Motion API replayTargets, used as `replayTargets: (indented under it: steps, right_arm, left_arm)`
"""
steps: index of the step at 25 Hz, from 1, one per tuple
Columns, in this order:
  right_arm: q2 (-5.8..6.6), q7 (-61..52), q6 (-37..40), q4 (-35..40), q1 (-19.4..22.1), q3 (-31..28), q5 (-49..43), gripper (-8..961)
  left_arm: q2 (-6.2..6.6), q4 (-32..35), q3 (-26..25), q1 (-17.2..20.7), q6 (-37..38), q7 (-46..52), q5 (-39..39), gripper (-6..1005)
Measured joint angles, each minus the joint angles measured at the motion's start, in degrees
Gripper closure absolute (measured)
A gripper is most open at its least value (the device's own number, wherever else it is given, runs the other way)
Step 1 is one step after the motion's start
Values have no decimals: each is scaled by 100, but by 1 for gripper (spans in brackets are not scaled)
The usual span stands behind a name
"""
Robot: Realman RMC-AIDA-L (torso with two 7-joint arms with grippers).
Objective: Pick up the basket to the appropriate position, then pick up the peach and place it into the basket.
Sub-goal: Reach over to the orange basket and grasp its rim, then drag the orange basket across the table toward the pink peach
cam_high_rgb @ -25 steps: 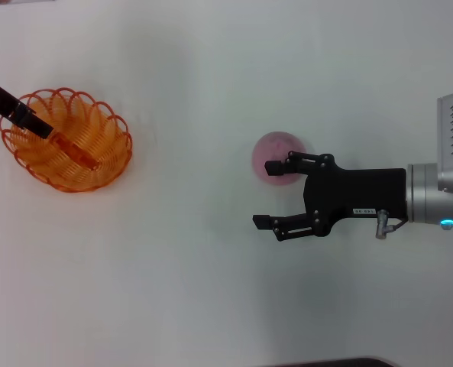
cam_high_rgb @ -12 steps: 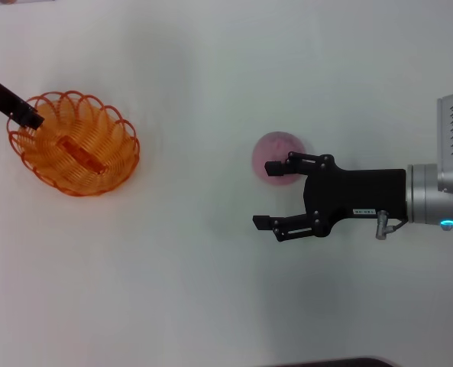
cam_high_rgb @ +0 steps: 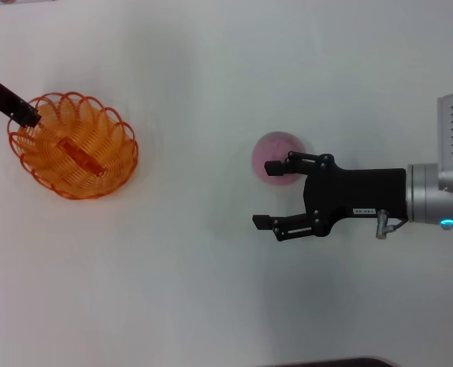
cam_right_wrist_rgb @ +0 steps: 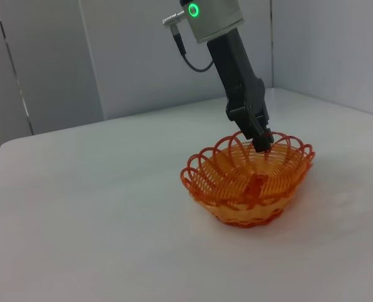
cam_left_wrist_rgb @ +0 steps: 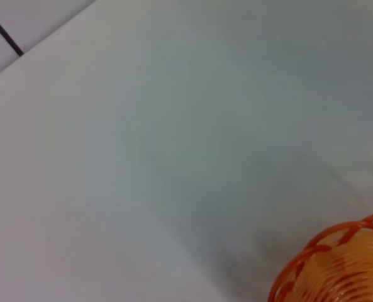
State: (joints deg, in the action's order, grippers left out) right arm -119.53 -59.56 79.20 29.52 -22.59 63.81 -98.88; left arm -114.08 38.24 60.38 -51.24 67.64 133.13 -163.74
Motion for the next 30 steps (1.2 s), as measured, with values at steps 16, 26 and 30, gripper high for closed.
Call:
replayTargets:
  steps: [16,26,30]
  right_arm:
    - [0,-46,58,10,0,0,0,6]
    - [0,-46,214,75,-1,-23,0,6]
    - [0,-47,234,80,-12,-13,0,6]
  left_arm:
    - [199,450,-1279,-209,1395,936,21,869]
    - [311,456,-1956,-152,1881,1068,53,935]
    - [308,448,-2210,-117,2057,1065,65,936]
